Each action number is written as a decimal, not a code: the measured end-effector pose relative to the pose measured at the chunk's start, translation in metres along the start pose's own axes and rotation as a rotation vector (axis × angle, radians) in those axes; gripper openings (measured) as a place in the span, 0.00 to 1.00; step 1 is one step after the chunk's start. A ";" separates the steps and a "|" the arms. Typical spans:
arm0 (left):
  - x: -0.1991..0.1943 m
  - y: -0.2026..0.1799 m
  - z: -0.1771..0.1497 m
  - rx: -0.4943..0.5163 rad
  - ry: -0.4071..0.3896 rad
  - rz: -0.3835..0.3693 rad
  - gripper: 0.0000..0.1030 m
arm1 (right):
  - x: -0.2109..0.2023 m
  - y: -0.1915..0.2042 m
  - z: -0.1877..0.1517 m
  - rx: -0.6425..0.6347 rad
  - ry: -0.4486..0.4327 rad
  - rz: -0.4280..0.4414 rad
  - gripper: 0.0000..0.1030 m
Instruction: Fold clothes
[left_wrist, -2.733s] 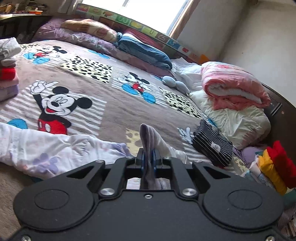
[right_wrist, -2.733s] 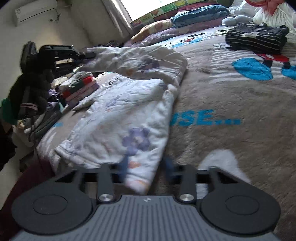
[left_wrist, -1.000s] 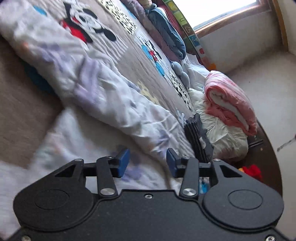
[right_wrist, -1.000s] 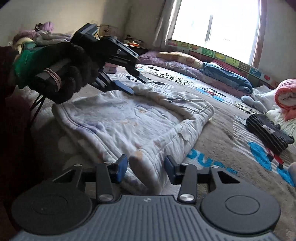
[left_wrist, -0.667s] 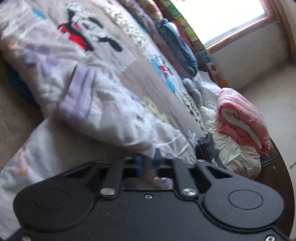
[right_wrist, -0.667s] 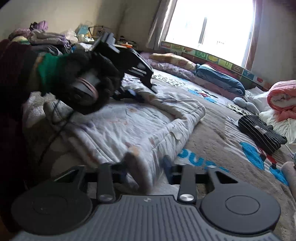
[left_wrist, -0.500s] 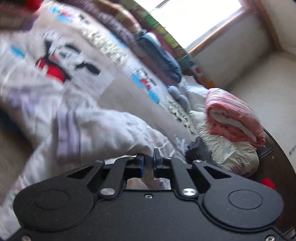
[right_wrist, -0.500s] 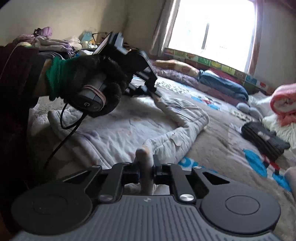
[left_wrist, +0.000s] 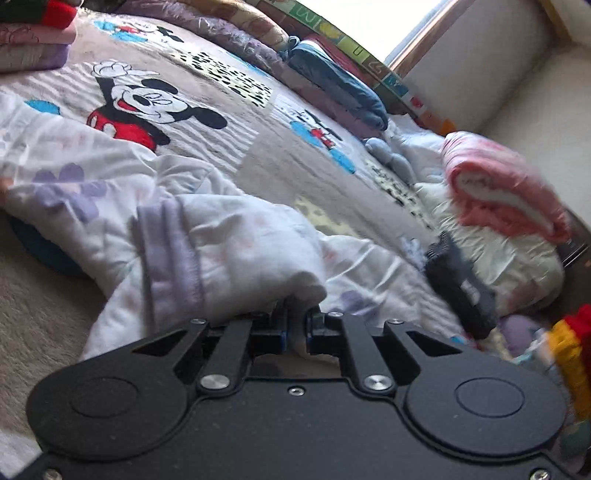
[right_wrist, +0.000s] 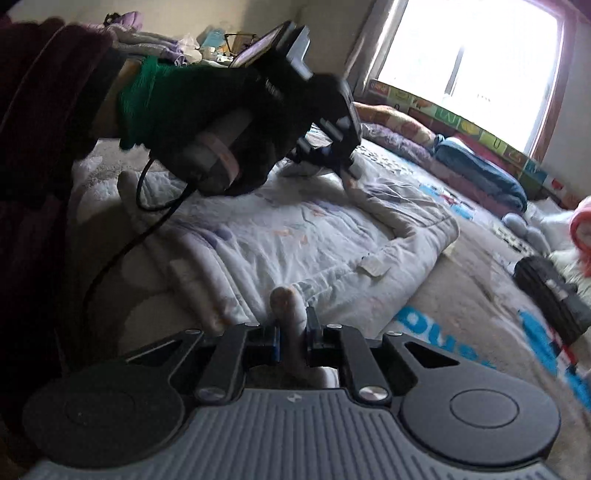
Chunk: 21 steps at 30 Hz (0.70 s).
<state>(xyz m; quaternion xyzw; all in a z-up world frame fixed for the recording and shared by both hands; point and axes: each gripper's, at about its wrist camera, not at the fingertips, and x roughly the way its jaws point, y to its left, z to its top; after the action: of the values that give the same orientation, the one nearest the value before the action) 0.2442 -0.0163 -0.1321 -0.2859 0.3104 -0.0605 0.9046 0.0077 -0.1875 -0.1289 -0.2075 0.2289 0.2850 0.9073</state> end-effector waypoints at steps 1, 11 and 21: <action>0.000 0.001 0.000 -0.003 -0.001 0.000 0.06 | 0.001 0.000 0.000 0.002 0.007 0.005 0.15; -0.048 -0.034 -0.014 0.275 0.009 -0.019 0.08 | -0.056 -0.040 -0.005 0.119 -0.097 0.202 0.49; -0.044 -0.117 -0.064 0.674 0.094 -0.239 0.08 | -0.007 -0.036 -0.003 0.172 -0.069 0.194 0.56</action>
<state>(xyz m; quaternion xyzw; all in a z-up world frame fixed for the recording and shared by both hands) 0.1788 -0.1308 -0.0852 -0.0026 0.2785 -0.2781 0.9193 0.0234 -0.2192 -0.1191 -0.0961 0.2403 0.3577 0.8972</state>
